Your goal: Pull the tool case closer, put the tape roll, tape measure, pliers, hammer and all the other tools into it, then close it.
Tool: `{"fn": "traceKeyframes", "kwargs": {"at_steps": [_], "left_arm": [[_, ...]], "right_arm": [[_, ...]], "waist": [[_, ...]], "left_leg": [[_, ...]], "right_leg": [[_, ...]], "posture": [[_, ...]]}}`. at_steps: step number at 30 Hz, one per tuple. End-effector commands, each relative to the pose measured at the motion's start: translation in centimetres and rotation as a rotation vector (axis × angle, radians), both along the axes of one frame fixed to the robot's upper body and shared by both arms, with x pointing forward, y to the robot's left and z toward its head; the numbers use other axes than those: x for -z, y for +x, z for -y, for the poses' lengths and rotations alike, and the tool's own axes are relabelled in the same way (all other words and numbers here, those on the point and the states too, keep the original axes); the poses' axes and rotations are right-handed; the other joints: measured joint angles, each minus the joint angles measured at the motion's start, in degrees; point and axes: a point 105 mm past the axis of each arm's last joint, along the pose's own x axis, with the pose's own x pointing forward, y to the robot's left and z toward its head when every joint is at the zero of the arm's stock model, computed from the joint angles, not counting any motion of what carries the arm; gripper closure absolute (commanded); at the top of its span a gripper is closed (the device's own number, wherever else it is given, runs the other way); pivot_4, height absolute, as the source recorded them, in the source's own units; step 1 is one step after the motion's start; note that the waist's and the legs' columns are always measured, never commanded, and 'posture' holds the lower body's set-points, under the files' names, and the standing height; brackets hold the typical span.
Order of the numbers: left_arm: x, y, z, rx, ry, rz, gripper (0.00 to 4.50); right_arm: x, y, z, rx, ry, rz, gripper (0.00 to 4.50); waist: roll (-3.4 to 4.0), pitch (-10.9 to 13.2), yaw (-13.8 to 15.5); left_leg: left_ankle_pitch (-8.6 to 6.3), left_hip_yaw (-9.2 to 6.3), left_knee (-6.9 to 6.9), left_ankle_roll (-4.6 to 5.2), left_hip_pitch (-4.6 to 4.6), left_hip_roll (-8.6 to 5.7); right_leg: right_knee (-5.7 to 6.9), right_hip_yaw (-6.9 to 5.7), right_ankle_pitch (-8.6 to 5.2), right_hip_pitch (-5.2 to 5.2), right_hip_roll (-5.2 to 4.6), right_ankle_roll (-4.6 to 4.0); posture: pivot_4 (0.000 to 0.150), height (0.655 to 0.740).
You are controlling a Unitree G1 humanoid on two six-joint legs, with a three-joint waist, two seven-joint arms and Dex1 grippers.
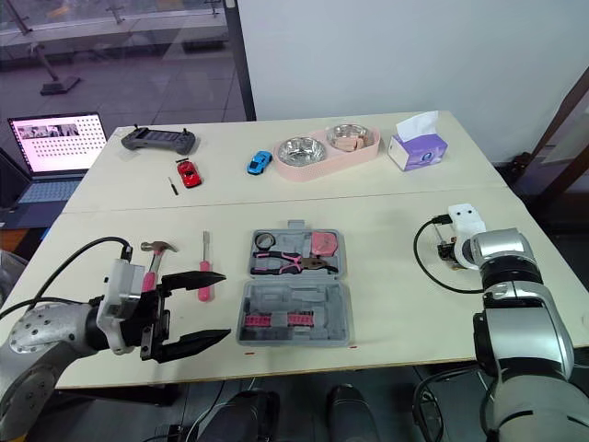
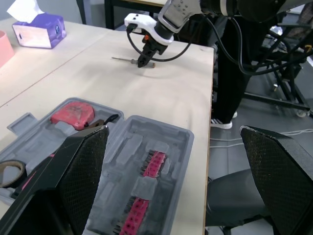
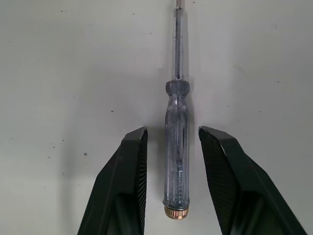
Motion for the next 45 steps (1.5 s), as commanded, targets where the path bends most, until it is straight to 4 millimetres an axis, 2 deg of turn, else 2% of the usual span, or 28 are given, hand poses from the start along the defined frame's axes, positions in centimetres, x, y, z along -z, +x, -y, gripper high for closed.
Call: {"fn": "traceKeyframes", "kwargs": {"at_steps": [1, 2, 3, 6, 9, 12, 15, 18, 21, 26, 33, 40, 41, 43, 45], "left_arm": [[-0.6, 0.4, 0.2, -0.007, -0.040, 0.074, 0.00], [-0.5, 0.4, 0.2, -0.005, -0.050, 0.080, 0.00], [-0.4, 0.4, 0.3, -0.003, -0.057, 0.082, 0.00], [0.0, 0.4, 0.3, 0.003, -0.051, 0.088, 0.00], [0.3, 0.3, 0.1, 0.016, -0.035, 0.064, 0.00], [0.8, 0.4, -0.4, 0.013, -0.027, 0.040, 0.00], [0.9, 0.6, -0.7, 0.010, -0.029, 0.019, 0.00], [0.8, 0.7, -0.9, 0.011, -0.031, 0.018, 0.00], [0.9, 0.6, -1.0, 0.036, -0.028, -0.006, 0.00], [0.8, 0.8, -0.9, 0.053, -0.024, -0.011, 0.00], [0.6, 1.2, -1.1, 0.061, -0.007, -0.003, 0.00], [0.5, 1.2, -1.3, 0.052, 0.001, -0.004, 0.00], [0.5, 1.2, -1.3, 0.051, 0.001, -0.004, 0.00], [0.5, 1.2, -1.4, 0.050, 0.001, -0.004, 0.00], [0.4, 1.2, -1.5, 0.046, 0.002, -0.002, 0.00]], "right_arm": [[-0.7, 0.6, -0.5, -0.008, 0.011, 0.021, 3.65], [-0.8, 0.6, -0.5, -0.005, 0.016, 0.025, 4.21], [-0.8, 0.6, -0.5, -0.003, 0.019, 0.028, 4.48], [-2.0, 0.9, -0.8, -0.032, 0.024, 0.067, 4.48], [-4.0, 0.6, -2.2, -0.080, 0.036, 0.109, 4.48], [-5.0, -1.3, -4.4, -0.104, 0.066, 0.124, 4.48], [-5.0, -4.9, -7.4, -0.116, 0.091, 0.118, 4.48], [-4.4, -7.5, -9.3, -0.106, 0.102, 0.110, 4.48], [-3.0, -9.5, -11.5, -0.134, 0.092, 0.119, 4.48], [-0.5, -10.5, -13.7, -0.104, 0.098, 0.087, 4.48], [3.0, -10.9, -14.4, -0.040, 0.109, 0.018, 4.48], [5.0, -11.9, -14.6, -0.023, 0.134, -0.010, 4.48], [5.0, -12.0, -14.5, -0.019, 0.137, -0.014, 3.51], [4.6, -11.9, -14.5, -0.014, 0.158, 0.000, 2.64], [2.3, -11.1, -13.9, -0.009, 0.166, 0.065, 1.70]], "waist": [[0.01, 0.00, -0.03], [0.01, -0.01, -0.03], [0.00, 0.00, 0.00], [0.01, 0.00, -0.02], [0.02, 0.00, 0.02], [0.05, 0.00, 0.19], [0.05, -0.01, 0.67], [0.07, -0.01, 0.96], [0.07, -0.02, 1.39], [0.06, -0.02, 1.38], [0.06, -0.02, 1.35], [-0.45, -0.35, 1.30], [-0.47, -0.37, 1.31], [-0.47, -0.37, 1.30], [-0.43, -0.36, 1.29]], "left_leg": [[0.00, 0.00, 0.01, 0.00, 0.00, 0.00], [0.00, 0.00, 0.01, 0.00, 0.01, 0.00], [0.00, 0.01, 0.01, 0.00, 0.01, 0.00], [0.00, 0.01, 0.00, 0.00, 0.01, 0.00], [0.00, 0.00, -0.03, 0.00, -0.02, 0.00], [0.00, -0.03, -0.05, 0.00, -0.04, 0.01], [-0.01, -0.16, -0.06, 0.00, -0.09, 0.03], [-0.01, -0.12, -0.02, 0.00, -0.10, 0.05], [-0.01, -0.10, 0.01, 0.00, -0.11, 0.05], [-0.01, -0.06, 0.04, 0.00, -0.09, 0.03], [0.00, -0.06, -0.01, -0.02, -0.09, 0.04], [0.00, -0.10, -0.01, -0.02, 0.02, 0.05], [0.00, -0.12, -0.01, -0.02, 0.03, 0.06], [0.00, -0.12, 0.00, -0.02, 0.03, 0.06], [0.00, -0.12, -0.02, -0.02, 0.03, 0.06]], "right_leg": [[0.00, 0.00, 0.00, 0.00, 0.00, 0.00], [0.00, 0.00, 0.00, 0.01, 0.01, 0.00], [0.00, 0.00, 0.00, 0.01, 0.01, 0.00], [0.00, 0.01, 0.02, 0.01, 0.00, 0.02], [0.00, 0.03, 0.03, -0.04, -0.01, 0.05], [0.04, 0.04, 0.08, -0.10, -0.01, 0.14], [0.08, 0.02, 0.07, -0.14, 0.00, 0.14], [0.12, 0.03, 0.07, -0.19, 0.01, 0.14], [0.13, 0.03, -0.01, -0.20, 0.00, 0.01], [0.12, 0.01, -0.01, -0.17, -0.01, 0.01], [0.11, 0.01, 0.01, -0.21, 0.02, 0.04], [0.09, -0.02, -0.01, -0.07, 0.04, 0.00], [0.08, -0.03, -0.01, -0.04, 0.05, 0.00], [0.06, -0.04, -0.02, -0.03, 0.05, -0.01], [0.06, -0.04, -0.02, -0.05, 0.05, -0.01]], "posture": [[0.150, 0.7400], [0.150, 0.7400], [0.150, 0.7400], [0.150, 0.7400], [0.150, 0.7400], [0.150, 0.7400], [0.150, 0.7400], [0.150, 0.7400], [0.150, 0.7400], [0.150, 0.7400], [0.150, 0.7400], [0.150, 0.7400], [0.150, 0.7400], [0.150, 0.7400], [0.150, 0.7400]]}}
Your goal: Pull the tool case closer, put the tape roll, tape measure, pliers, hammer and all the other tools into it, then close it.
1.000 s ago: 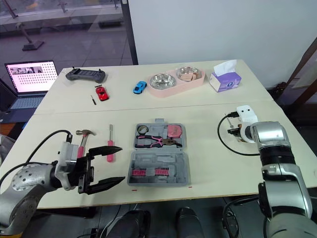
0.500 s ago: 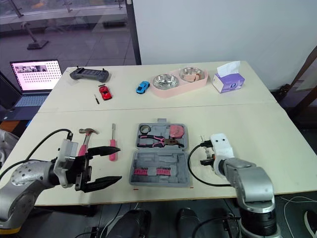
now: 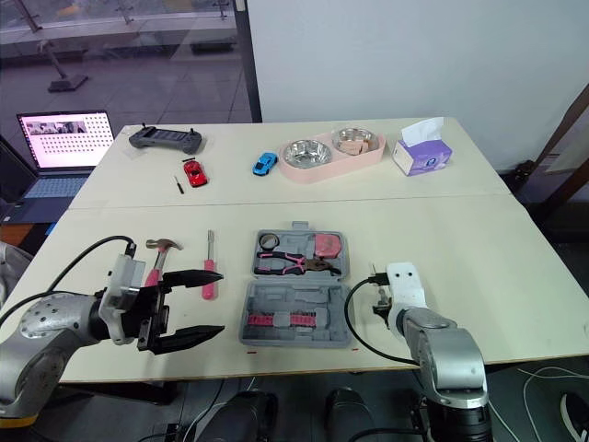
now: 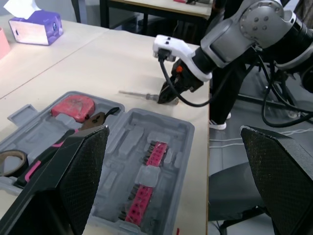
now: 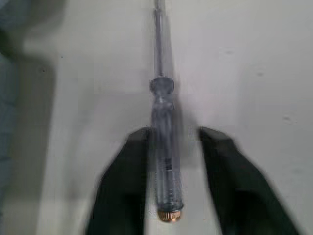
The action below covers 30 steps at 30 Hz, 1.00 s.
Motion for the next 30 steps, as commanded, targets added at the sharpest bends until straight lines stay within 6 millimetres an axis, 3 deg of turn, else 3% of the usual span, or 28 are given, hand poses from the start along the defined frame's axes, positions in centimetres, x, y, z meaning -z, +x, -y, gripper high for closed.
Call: {"fn": "traceKeyframes", "kwargs": {"at_steps": [1, 3, 7, 10, 12, 14, 16, 19, 24, 30], "left_arm": [[-0.9, 0.0, -0.5, -0.007, -0.002, 0.033, 0.00], [-1.0, 0.1, -0.6, -0.013, -0.001, 0.036, 0.00], [-1.1, 0.1, -0.7, -0.020, -0.008, 0.036, 0.00], [-1.0, 0.4, -0.7, -0.028, -0.015, 0.037, 0.00], [-0.8, 0.5, -0.6, -0.028, -0.016, 0.035, 0.00], [-0.7, 0.7, -0.6, -0.019, -0.015, 0.036, 0.00], [-0.7, 0.8, -0.5, 0.001, -0.007, 0.040, 0.00], [-0.8, 1.1, -0.5, 0.014, 0.004, 0.049, 0.00], [-1.1, 1.5, -0.6, 0.008, 0.000, 0.061, 0.00], [-1.2, 1.6, -0.1, 0.008, -0.018, 0.063, 0.00]], "right_arm": [[-2.4, 0.4, 0.4, -0.003, 0.035, 0.039, 1.20], [-5.0, 1.1, 1.0, -0.031, 0.032, 0.103, 0.19], [-12.4, 2.9, 0.4, -0.311, 0.053, 0.249, 0.09], [-15.1, 2.5, -1.7, -0.724, -0.103, 0.266, 0.09], [-14.9, 2.2, -2.2, -0.951, -0.264, 0.264, 0.09], [-13.1, 2.2, -1.4, -1.316, -0.670, 0.216, 0.09], [-11.4, 2.4, -0.7, -1.571, -0.877, 0.147, 0.09], [-10.1, 3.2, -1.4, -1.836, -1.018, 0.163, 0.09], [-7.3, 4.0, -1.0, -2.254, -1.298, 0.111, 0.09], [-3.7, 4.6, -0.1, -2.551, -1.362, 0.013, 0.09]], "waist": [[0.09, 0.05, 0.01], [0.23, 0.13, -0.07], [0.77, 0.49, -0.16], [0.71, 0.51, 0.04], [0.60, 0.50, 0.08], [0.58, 0.54, -0.07], [0.49, 0.64, -0.53], [0.41, 0.82, -1.56], [0.38, 0.88, -1.52], [0.37, 0.90, -1.29]], "left_leg": [[0.00, 0.00, -0.01, 0.00, 0.00, 0.00], [0.00, 0.02, -0.01, 0.00, -0.05, 0.00], [0.00, 0.14, 0.04, 0.01, -0.13, -0.03], [0.00, 0.08, -0.10, 0.03, -0.12, 0.04], [-0.04, -0.01, -0.12, 0.09, -0.10, 0.10], [-0.09, 0.01, -0.07, 0.16, -0.09, 0.14], [-0.11, 0.21, -0.02, 0.16, -0.08, 0.05], [-0.11, 0.46, 0.15, 0.16, -0.02, 0.01], [-0.10, 0.57, 0.00, 0.15, 0.00, 0.11], [0.11, 0.59, -0.03, -0.22, -0.06, 0.10]], "right_leg": [[0.00, 0.00, 0.00, -0.01, 0.00, 0.00], [0.02, 0.01, 0.01, -0.09, 0.00, 0.00], [0.00, 0.04, 0.02, -0.14, -0.03, 0.03], [-0.09, -0.04, 0.02, -0.10, 0.00, 0.07], [-0.22, -0.18, 0.04, 0.00, 0.04, 0.23], [-0.29, -0.21, 0.07, 0.08, 0.07, 0.34], [-0.29, -0.14, 0.05, 0.07, 0.03, 0.36], [-0.36, -0.13, 0.21, 0.16, -0.16, 0.42], [-0.30, -0.09, 0.39, -0.07, -0.14, 0.55], [-0.18, -0.03, 0.41, -0.25, -0.07, 0.54]], "posture": [[0.150, 0.7400], [0.150, 0.7400], [0.150, 0.7400], [0.150, 0.7400], [0.150, 0.7400], [0.150, 0.7400], [0.150, 0.7400], [0.150, 0.7400], [0.150, 0.7400], [0.150, 0.7400]]}}
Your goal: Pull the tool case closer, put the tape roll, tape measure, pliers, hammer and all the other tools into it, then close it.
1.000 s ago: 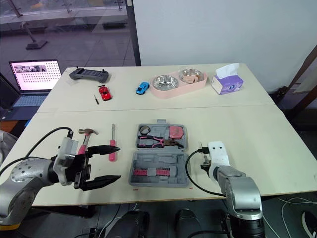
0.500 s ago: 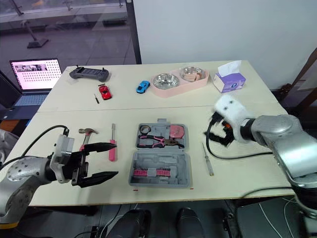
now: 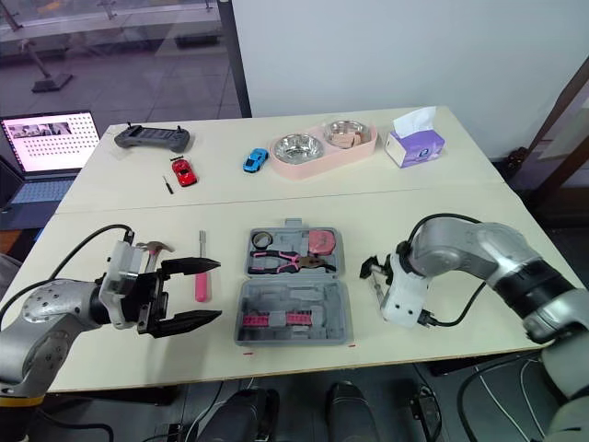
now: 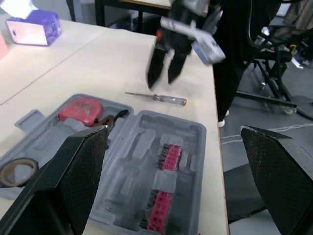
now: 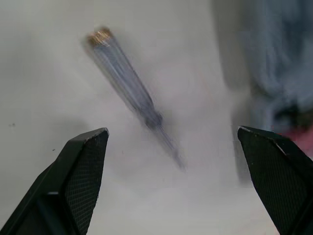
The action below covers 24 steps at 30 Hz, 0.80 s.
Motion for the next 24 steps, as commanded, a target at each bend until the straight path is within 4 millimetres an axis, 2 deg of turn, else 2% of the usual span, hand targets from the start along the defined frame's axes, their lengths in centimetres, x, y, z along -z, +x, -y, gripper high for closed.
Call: {"fn": "traceKeyframes", "kwargs": {"at_steps": [1, 5, 7, 10, 12, 15, 18, 24], "left_arm": [[-0.7, -0.1, 0.4, 0.010, -0.011, 0.035, 0.00], [-0.4, 0.0, 0.2, -0.017, -0.007, 0.033, 0.00], [-0.4, -0.1, 0.2, -0.023, -0.009, 0.032, 0.00], [-0.5, -0.2, 0.2, -0.028, -0.011, 0.031, 0.00], [-0.5, -0.2, 0.2, -0.030, -0.010, 0.033, 0.00], [-0.5, -0.2, 0.3, -0.030, -0.014, 0.035, 0.00], [-0.5, -0.2, 0.4, -0.029, -0.016, 0.034, 0.00], [-0.6, -0.1, 0.3, -0.028, -0.015, 0.035, 0.00]], "right_arm": [[1.2, 0.6, 0.7, -0.084, -0.085, -0.011, 0.09], [2.4, 1.0, 1.0, -0.091, -0.129, -0.028, 0.09], [2.9, 1.2, 1.1, -0.095, -0.148, -0.032, 0.61], [3.7, 1.4, 0.7, -0.108, -0.168, -0.038, 1.85], [3.9, 1.6, 0.5, -0.109, -0.176, -0.035, 2.94], [4.0, 2.0, 0.4, -0.109, -0.180, -0.024, 4.35], [3.9, 2.4, 0.4, -0.092, -0.164, -0.012, 4.47], [1.8, 2.8, 0.7, -0.021, -0.077, 0.007, 4.47]], "waist": [[-0.01, 0.01, 0.09], [-0.24, -0.13, 0.00], [-0.41, -0.23, -0.03], [-0.77, -0.45, -0.21], [-0.93, -0.54, -0.25], [-0.99, -0.54, -0.37], [-1.19, -0.66, -0.50], [-1.09, -0.60, -0.39]], "left_leg": [[0.00, -0.01, 0.00, 0.01, 0.00, -0.01], [0.00, -0.03, 0.02, 0.00, 0.07, 0.02], [0.00, -0.05, 0.02, 0.00, 0.10, 0.02], [-0.03, -0.08, 0.03, 0.05, 0.19, 0.06], [-0.05, -0.14, 0.02, 0.08, 0.36, 0.10], [-0.17, -0.18, -0.11, 0.02, 1.10, 0.15], [-0.20, -0.21, -0.09, 0.01, 1.19, 0.24], [-0.19, -0.20, -0.07, -0.01, 1.14, 0.24]], "right_leg": [[0.00, 0.01, 0.00, 0.00, 0.01, -0.02], [0.06, 0.05, 0.02, 0.06, 0.09, -0.07], [0.07, 0.06, 0.02, 0.09, 0.11, -0.10], [0.06, 0.09, -0.05, 0.19, 0.18, -0.31], [0.05, 0.09, -0.04, 0.36, 0.25, -0.35], [-0.07, 0.11, -0.10, 1.10, 0.31, -0.44], [-0.06, 0.11, -0.15, 1.17, 0.40, -0.54], [-0.04, 0.11, -0.14, 1.11, 0.40, -0.54]], "posture": [[0.150, 0.7400], [0.150, 0.7400], [0.150, 0.7400], [0.150, 0.7400], [0.150, 0.7400], [0.150, 0.7400], [0.150, 0.7400], [0.150, 0.7400]]}}
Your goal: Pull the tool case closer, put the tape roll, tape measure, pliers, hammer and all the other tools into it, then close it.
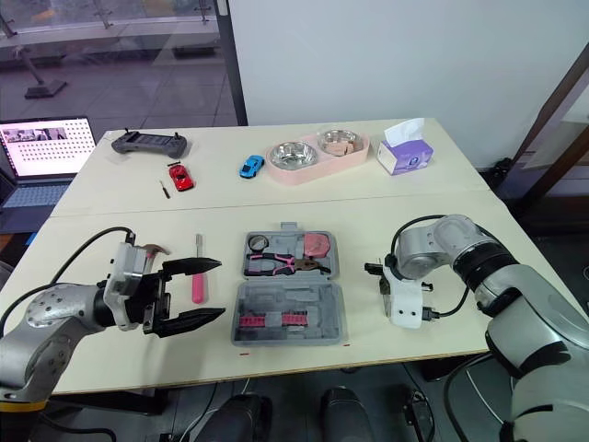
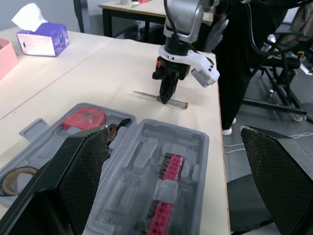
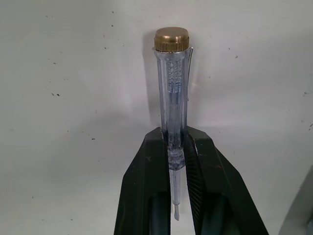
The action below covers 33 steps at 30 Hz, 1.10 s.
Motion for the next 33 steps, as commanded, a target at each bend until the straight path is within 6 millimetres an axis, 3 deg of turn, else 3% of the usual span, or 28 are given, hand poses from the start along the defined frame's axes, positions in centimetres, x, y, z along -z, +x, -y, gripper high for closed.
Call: {"fn": "traceKeyframes", "kwargs": {"at_steps": [1, 4, 7, 8, 10, 13, 16, 19, 24, 27, 33], "left_arm": [[-0.9, 0.0, 0.1, 0.013, -0.007, 0.042, 0.00], [-0.9, 0.1, 0.3, 0.015, -0.011, 0.043, 0.00], [-0.4, 0.0, 0.5, 0.018, -0.023, 0.026, 0.00], [-0.3, -0.1, 0.7, 0.021, -0.028, 0.023, 0.00], [-0.4, -0.1, 0.8, 0.023, -0.033, 0.022, 0.00], [-0.4, -0.1, 0.9, 0.025, -0.036, 0.021, 0.00], [-0.1, -0.5, 1.0, 0.052, -0.024, 0.018, 0.00], [0.4, -0.9, 1.0, 0.076, -0.002, 0.013, 0.00], [0.5, -0.7, 0.9, 0.076, 0.010, 0.019, 0.00], [0.1, -0.5, 0.9, 0.078, 0.012, 0.028, 0.00], [-0.1, -0.3, 0.8, 0.078, 0.016, 0.034, 0.00]], "right_arm": [[-2.2, 0.5, -0.1, 0.099, 0.101, 0.030, 4.47], [-5.5, -1.0, -0.4, 0.425, 0.287, -0.049, 4.47], [-10.1, -5.7, -3.0, 0.834, 0.530, -0.438, 4.47], [-10.6, -7.1, -2.9, 0.979, 0.528, -0.555, 4.47], [-10.5, -8.4, -2.1, 1.181, 0.477, -0.630, 4.47], [-9.5, -9.1, -1.5, 1.512, 0.456, -0.692, 4.47], [-7.0, -4.5, -1.8, 2.041, 0.734, -0.649, 4.47], [-4.8, -2.7, -0.7, 2.285, 0.845, -0.531, 4.47], [-3.7, -0.5, 0.2, 2.462, 1.010, -0.399, 4.47], [-2.8, 0.4, 1.5, 2.530, 1.084, -0.279, 4.47], [-0.9, -0.2, 1.6, 2.601, 1.123, -0.244, 4.47]], "waist": [[0.17, 0.11, 0.08], [0.84, 0.56, 0.67], [1.37, 0.87, 0.81], [1.48, 0.93, 0.67], [1.46, 0.91, 0.49], [1.38, 0.89, 0.65], [1.08, 0.73, 0.24], [1.25, 0.64, 1.11], [1.25, 0.63, 2.11], [1.25, 0.63, 1.94], [1.23, 0.62, 1.91]], "left_leg": [[0.00, 0.00, 0.00, 0.00, -0.02, 0.00], [0.00, -0.01, 0.02, 0.02, -0.19, -0.04], [-0.09, -0.09, 0.06, 0.18, -0.29, -0.03], [-0.13, -0.10, 0.06, 0.24, -0.32, -0.04], [-0.17, -0.09, 0.06, 0.30, -0.37, -0.03], [-0.20, -0.08, 0.10, 0.27, -0.36, 0.02], [-0.22, -0.01, 0.18, 0.24, -0.42, 0.05], [-0.21, 0.04, 0.20, 0.22, -0.88, 0.05], [0.09, 0.03, 0.36, -0.25, -2.02, -0.23], [0.03, 0.03, 0.36, -0.12, -2.02, -0.23], [0.07, 0.02, 0.40, 0.03, -1.65, -0.17]], "right_leg": [[0.00, 0.00, 0.00, -0.02, 0.00, 0.00], [-0.04, 0.02, 0.00, -0.10, -0.07, 0.01], [-0.06, -0.01, 0.00, -0.12, -0.30, 0.02], [-0.05, -0.03, 0.00, -0.16, -0.33, 0.03], [-0.02, -0.03, 0.00, -0.27, -0.36, 0.04], [-0.07, -0.11, -0.11, -0.22, -0.35, -0.03], [-0.05, -0.11, -0.11, -0.30, -0.40, -0.03], [0.05, -0.14, -0.04, -0.84, -0.41, -0.08], [0.34, -0.15, 0.28, -1.98, -0.62, 0.31], [0.08, -0.15, 0.46, -1.88, -0.59, 0.26], [0.01, -0.17, 0.53, -1.44, -0.50, 0.20]], "posture": [[0.150, 0.7400], [0.150, 0.7400], [0.150, 0.7400], [0.150, 0.7400], [0.150, 0.7400], [0.150, 0.7400], [0.150, 0.7400], [0.150, 0.7400], [0.150, 0.7400], [0.150, 0.7400], [0.150, 0.7400]]}}
